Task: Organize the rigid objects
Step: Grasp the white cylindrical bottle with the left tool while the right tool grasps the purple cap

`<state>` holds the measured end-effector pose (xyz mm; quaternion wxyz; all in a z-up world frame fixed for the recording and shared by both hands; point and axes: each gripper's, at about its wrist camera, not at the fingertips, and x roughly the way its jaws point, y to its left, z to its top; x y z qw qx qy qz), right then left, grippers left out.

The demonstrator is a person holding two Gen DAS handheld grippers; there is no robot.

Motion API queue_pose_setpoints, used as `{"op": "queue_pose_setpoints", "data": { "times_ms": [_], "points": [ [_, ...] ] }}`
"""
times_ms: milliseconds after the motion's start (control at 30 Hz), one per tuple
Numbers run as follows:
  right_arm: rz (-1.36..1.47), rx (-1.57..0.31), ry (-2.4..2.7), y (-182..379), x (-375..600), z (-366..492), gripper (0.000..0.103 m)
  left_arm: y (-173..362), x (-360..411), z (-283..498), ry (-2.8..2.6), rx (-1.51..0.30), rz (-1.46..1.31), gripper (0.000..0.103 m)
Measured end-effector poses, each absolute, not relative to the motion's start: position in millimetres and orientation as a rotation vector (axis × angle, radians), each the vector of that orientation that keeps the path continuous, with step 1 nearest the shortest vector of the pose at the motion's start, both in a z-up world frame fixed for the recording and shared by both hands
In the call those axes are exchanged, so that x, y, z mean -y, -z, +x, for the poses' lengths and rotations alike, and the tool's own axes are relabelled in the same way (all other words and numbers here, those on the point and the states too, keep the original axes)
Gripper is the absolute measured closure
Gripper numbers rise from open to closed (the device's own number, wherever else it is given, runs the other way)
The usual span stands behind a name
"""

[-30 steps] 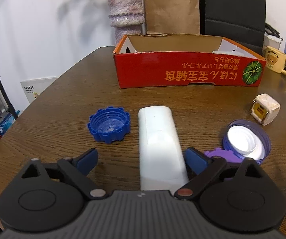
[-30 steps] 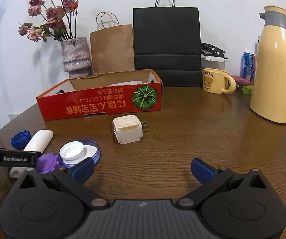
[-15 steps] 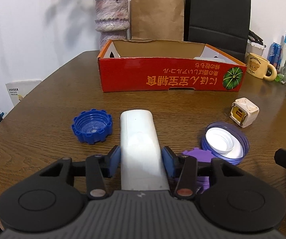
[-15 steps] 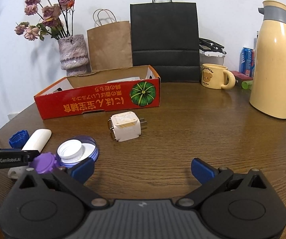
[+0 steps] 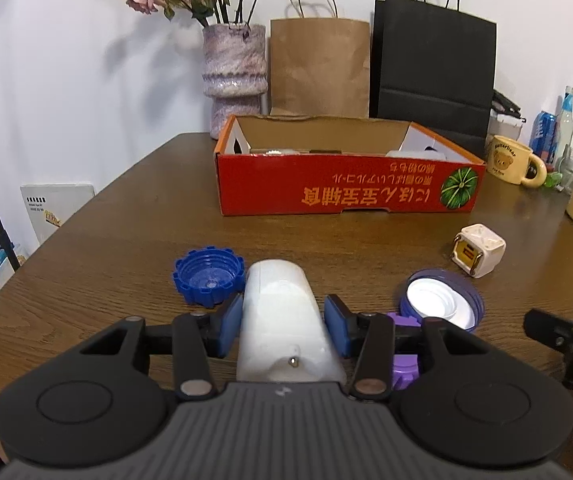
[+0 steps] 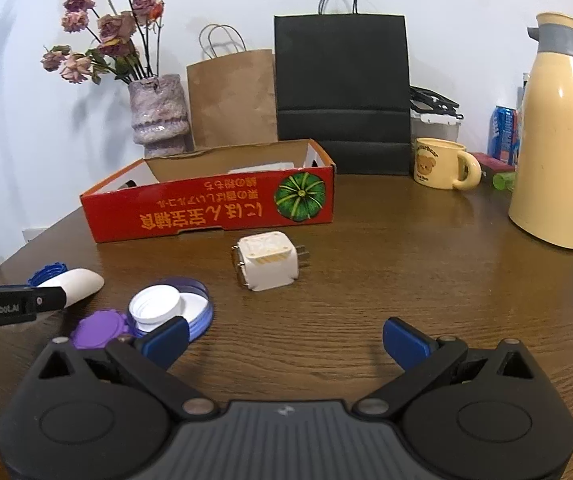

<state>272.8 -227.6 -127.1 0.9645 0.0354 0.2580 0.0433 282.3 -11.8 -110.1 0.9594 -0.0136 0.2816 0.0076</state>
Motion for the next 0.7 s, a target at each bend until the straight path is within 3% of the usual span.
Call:
{"op": "queue_pose_setpoints", "data": {
  "times_ms": [433,700],
  "points": [
    [0.036,-0.533,-0.199,125,186,270,0.000,103,-14,262,0.000,-0.538,-0.067,0.059],
    [0.003,-0.578,-0.272,128,159,274,0.005,102,-30,258,0.012,-0.531,-0.087,0.060]
  ]
}}
